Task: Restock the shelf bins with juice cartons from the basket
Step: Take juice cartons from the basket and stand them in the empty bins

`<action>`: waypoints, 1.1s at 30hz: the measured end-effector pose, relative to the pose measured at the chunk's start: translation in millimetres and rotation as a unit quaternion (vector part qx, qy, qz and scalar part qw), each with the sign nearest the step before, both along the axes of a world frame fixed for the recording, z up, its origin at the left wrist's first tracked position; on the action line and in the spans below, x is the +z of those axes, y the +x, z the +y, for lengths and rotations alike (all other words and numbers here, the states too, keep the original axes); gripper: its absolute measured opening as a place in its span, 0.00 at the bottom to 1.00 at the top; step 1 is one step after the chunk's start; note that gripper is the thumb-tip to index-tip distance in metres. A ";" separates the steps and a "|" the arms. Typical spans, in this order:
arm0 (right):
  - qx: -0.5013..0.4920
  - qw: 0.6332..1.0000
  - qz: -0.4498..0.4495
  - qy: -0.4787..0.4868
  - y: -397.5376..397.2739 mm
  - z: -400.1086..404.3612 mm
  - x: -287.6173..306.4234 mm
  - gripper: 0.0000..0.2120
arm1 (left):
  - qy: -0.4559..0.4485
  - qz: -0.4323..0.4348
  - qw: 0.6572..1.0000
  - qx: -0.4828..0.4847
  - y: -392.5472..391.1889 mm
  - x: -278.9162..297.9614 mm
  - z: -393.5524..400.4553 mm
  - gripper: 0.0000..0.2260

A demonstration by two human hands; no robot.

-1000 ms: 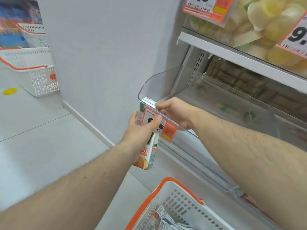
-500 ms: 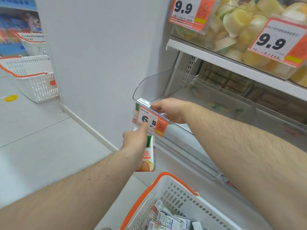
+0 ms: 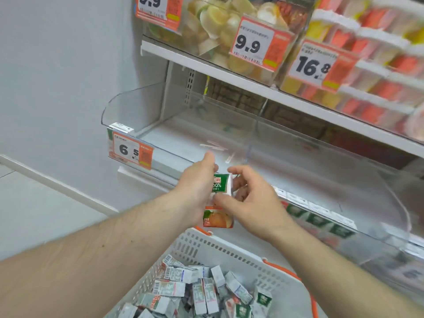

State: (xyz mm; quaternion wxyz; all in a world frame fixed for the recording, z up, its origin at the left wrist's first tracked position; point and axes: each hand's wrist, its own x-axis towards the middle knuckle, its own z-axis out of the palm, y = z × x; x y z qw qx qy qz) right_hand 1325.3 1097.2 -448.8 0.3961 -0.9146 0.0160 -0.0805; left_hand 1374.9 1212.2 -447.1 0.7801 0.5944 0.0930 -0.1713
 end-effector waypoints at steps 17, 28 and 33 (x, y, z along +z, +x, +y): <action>-0.081 0.917 -0.014 0.390 -77.8 -144.7 16.4 0.11 | 0.074 -0.262 0.931 -0.244 -55.8 -29.5 -94.5 0.14; -0.107 0.943 0.055 0.310 -79.0 -156.7 -5.4 0.10 | 0.107 -0.233 0.928 -0.272 -55.0 -44.3 -92.7 0.11; -0.097 0.956 0.022 0.276 -56.8 -118.5 -6.6 0.14 | 0.137 -0.227 0.923 -0.280 -48.5 -34.6 -65.6 0.15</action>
